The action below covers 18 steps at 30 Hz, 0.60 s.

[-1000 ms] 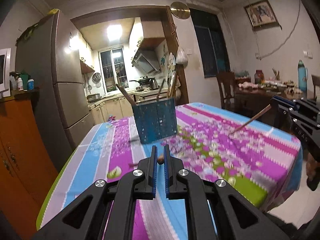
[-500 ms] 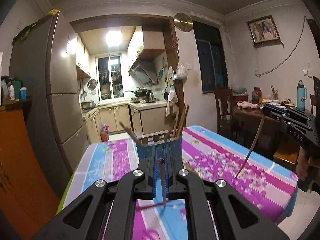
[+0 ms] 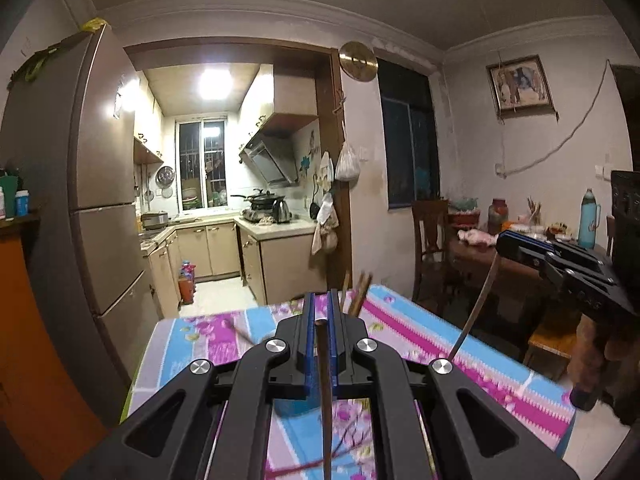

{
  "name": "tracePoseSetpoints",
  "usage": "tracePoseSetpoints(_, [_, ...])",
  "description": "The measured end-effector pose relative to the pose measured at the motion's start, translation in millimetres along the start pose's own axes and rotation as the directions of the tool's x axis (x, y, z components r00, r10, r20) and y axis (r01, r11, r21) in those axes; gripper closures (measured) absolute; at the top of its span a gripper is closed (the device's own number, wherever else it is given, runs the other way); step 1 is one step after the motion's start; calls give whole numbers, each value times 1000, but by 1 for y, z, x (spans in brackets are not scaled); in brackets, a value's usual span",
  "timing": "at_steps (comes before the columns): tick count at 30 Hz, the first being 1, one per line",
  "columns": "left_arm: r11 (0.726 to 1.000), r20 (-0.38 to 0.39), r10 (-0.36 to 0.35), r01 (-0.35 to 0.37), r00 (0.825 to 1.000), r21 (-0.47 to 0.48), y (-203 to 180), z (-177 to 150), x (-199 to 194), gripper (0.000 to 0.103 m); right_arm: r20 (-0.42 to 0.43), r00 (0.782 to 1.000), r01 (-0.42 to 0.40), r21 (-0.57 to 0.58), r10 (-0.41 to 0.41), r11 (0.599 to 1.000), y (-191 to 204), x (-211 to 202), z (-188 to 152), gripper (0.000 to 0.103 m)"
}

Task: Organize utensils
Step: 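Lift the chopsticks and carry them toward the blue holder with both tools, then lower both chopsticks into the blue holder and open both tools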

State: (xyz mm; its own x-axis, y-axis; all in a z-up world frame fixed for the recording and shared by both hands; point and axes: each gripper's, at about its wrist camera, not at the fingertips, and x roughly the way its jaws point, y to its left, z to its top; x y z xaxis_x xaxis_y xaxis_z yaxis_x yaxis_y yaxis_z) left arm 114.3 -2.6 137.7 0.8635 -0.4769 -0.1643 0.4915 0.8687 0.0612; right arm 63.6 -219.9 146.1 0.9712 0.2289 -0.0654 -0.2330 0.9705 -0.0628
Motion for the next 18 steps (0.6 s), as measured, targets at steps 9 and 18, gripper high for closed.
tracePoseSetpoints(9, [999,106,46,-47,993,9,21,92,60,96,56,998,-22,51,19,998,-21,65,80,98])
tracePoseSetpoints(18, [996,152,90,-88,984,-15,48,115,131,96,0,1000,-17,141,17,990,-48,155,77,98])
